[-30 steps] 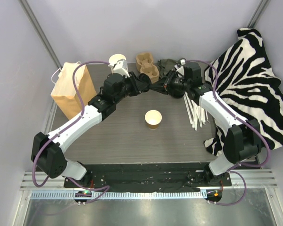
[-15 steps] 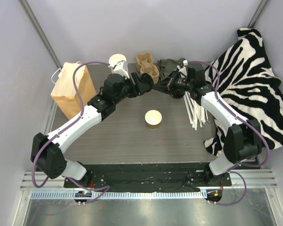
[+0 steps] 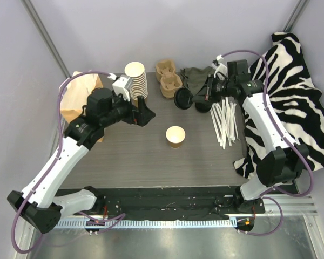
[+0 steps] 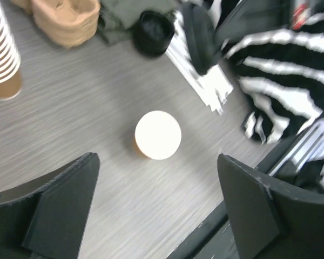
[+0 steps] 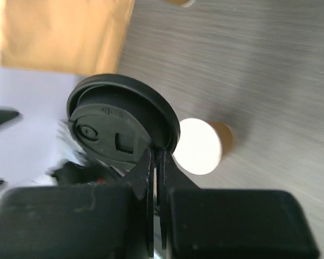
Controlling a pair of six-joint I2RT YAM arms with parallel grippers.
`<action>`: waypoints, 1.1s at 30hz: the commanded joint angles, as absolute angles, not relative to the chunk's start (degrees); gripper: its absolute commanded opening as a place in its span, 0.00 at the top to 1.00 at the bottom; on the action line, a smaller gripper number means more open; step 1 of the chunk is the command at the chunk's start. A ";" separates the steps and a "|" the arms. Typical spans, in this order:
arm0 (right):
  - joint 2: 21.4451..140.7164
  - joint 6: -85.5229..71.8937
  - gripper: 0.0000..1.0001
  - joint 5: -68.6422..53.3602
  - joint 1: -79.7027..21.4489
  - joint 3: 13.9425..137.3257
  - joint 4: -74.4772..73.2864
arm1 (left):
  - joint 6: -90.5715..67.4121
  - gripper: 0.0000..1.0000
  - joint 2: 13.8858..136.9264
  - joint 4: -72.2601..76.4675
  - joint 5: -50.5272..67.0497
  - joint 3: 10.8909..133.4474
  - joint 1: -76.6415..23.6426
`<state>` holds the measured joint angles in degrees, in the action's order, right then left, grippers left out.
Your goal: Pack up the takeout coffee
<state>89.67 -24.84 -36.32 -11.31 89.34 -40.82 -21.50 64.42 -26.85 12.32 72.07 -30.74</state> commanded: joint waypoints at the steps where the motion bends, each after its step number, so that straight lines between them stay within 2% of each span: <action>1: 91.23 -2.31 0.99 -27.87 -14.92 97.89 -59.31 | -12.48 0.00 63.37 -42.79 17.23 75.23 -27.78; 5: 93.69 7.18 0.99 -21.28 -21.25 100.98 -65.82 | -11.43 0.00 62.76 -48.86 17.48 77.17 -26.64; 11: 100.53 14.32 0.99 -13.98 -29.08 107.92 -74.78 | -7.13 0.00 61.34 -53.16 25.39 75.32 -24.88; 15: 105.55 18.54 0.99 -15.47 -29.35 112.84 -80.67 | -5.19 0.00 62.75 -56.68 33.65 75.15 -23.73; 19: 109.24 20.30 0.99 -14.24 -30.67 116.45 -82.09 | -5.01 0.00 63.02 -56.34 36.99 73.04 -23.20; 33: 116.45 22.06 0.99 -11.69 -32.78 120.85 -83.67 | -7.20 0.00 64.51 -50.98 38.67 69.61 -23.20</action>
